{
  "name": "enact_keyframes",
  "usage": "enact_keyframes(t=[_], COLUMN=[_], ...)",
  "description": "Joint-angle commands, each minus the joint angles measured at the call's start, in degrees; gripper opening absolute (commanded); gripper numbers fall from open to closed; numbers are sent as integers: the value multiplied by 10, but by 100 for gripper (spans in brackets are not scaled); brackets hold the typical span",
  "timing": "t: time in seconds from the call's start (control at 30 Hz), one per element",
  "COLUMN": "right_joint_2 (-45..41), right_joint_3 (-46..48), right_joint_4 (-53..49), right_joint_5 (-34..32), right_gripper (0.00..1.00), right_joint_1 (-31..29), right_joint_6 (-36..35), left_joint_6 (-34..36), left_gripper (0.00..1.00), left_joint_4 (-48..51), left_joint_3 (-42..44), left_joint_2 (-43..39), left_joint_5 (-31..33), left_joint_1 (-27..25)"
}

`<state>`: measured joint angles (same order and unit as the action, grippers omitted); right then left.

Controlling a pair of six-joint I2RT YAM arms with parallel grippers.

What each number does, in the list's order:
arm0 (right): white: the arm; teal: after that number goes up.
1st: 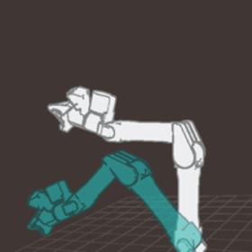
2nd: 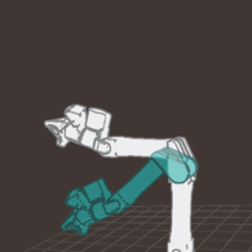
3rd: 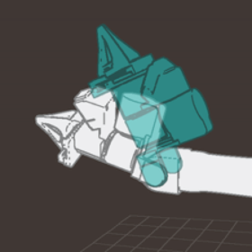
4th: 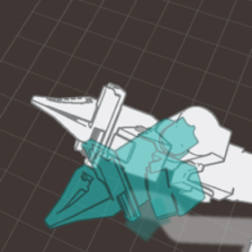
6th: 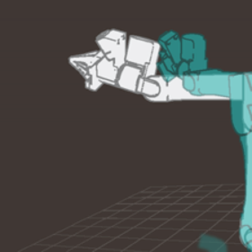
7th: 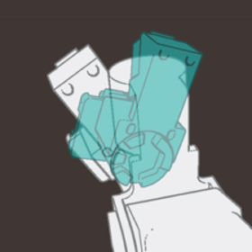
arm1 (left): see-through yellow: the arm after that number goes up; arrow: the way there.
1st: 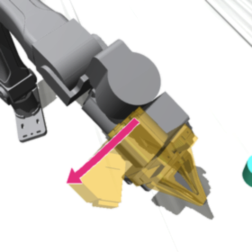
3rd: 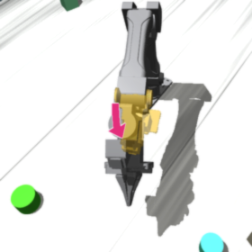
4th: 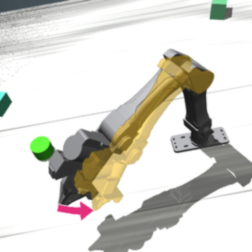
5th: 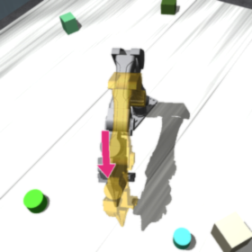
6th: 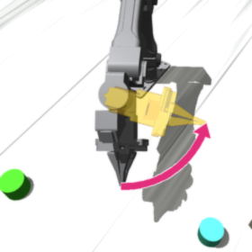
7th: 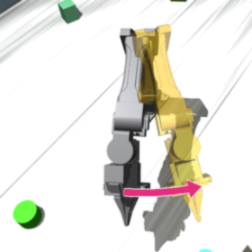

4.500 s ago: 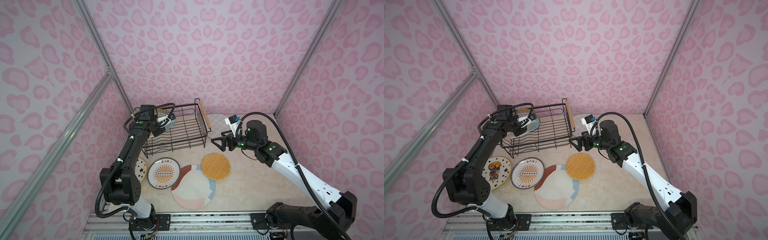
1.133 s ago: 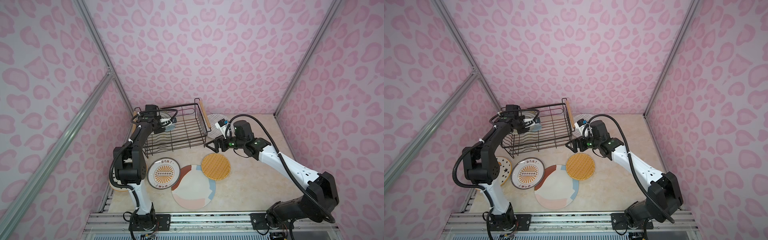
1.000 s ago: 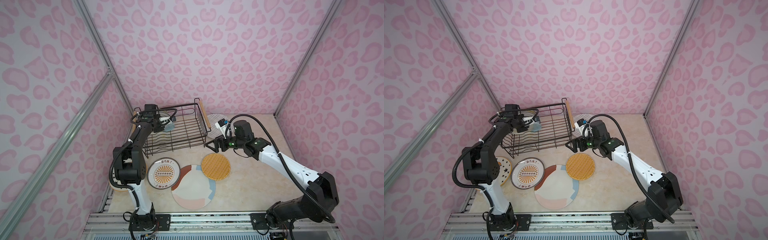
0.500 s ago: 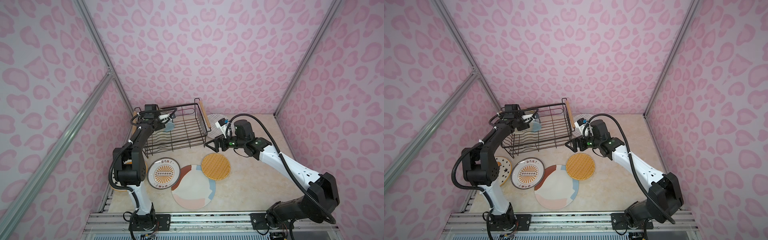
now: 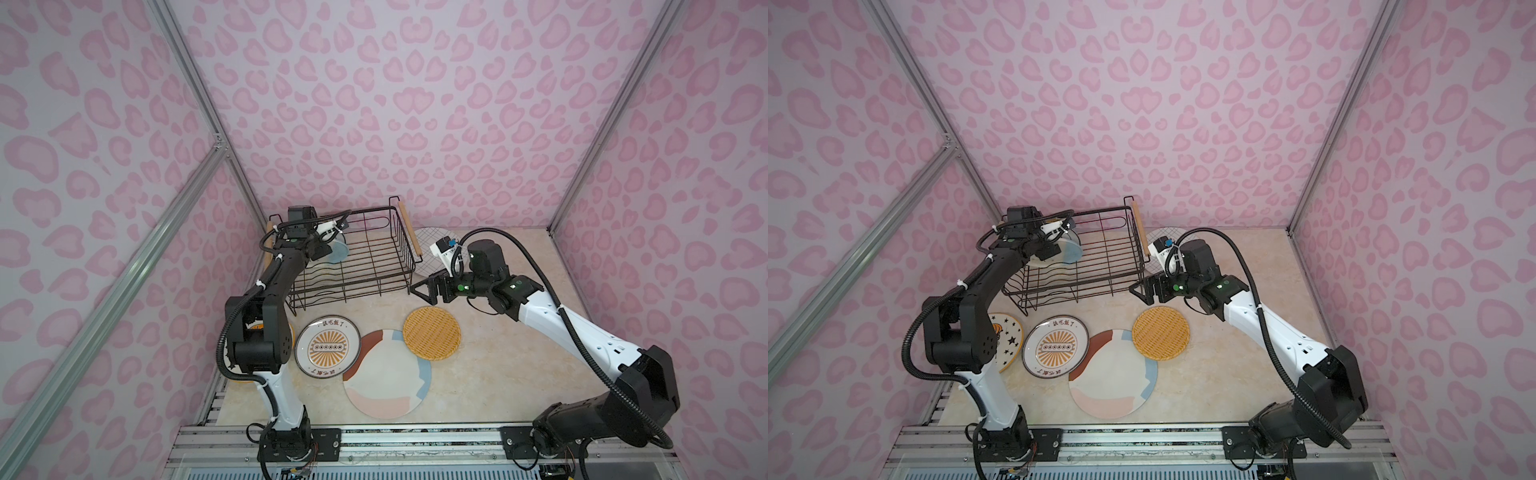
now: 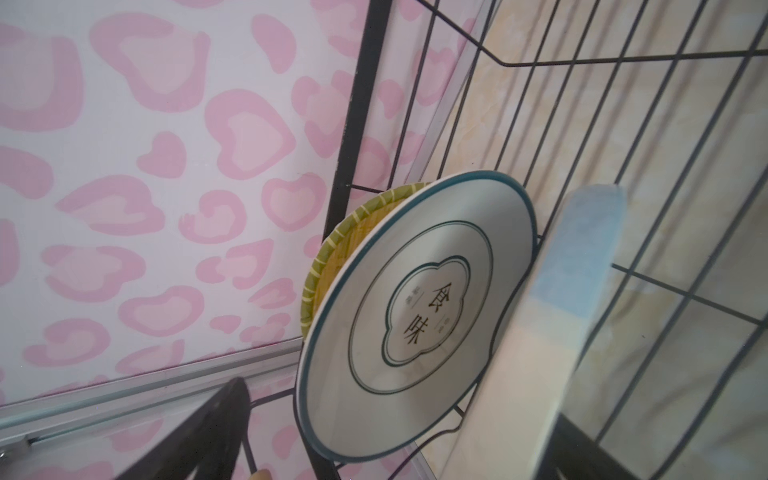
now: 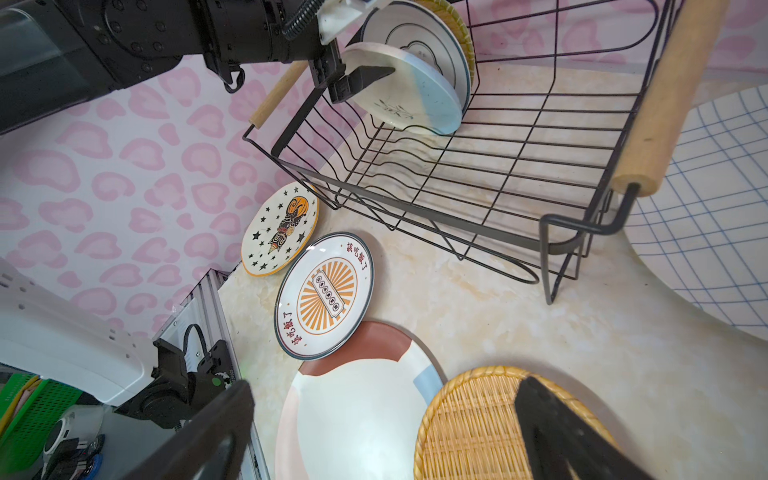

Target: Load the plates into the dish rack

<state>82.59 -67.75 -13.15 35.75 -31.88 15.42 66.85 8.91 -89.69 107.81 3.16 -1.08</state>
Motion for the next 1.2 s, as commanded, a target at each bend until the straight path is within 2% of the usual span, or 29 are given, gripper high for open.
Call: enact_keyframes(t=[0.0, 0.7, 1.17], right_joint_2=[-2, -8, -19], right_joint_3=[3, 7, 12], right_joint_4=[20, 18, 19], right_joint_5=[6, -3, -7], right_gripper=[98, 98, 98], right_joint_1=[-1, -1, -1], right_joint_6=[3, 2, 5], left_joint_6=[-13, -44, -65], left_gripper=[97, 97, 97], left_joint_4=[-55, -97, -106], left_joint_3=[-3, -13, -5], left_joint_2=[-1, 22, 5], left_joint_5=[25, 66, 63], left_joint_1=[1, 2, 2])
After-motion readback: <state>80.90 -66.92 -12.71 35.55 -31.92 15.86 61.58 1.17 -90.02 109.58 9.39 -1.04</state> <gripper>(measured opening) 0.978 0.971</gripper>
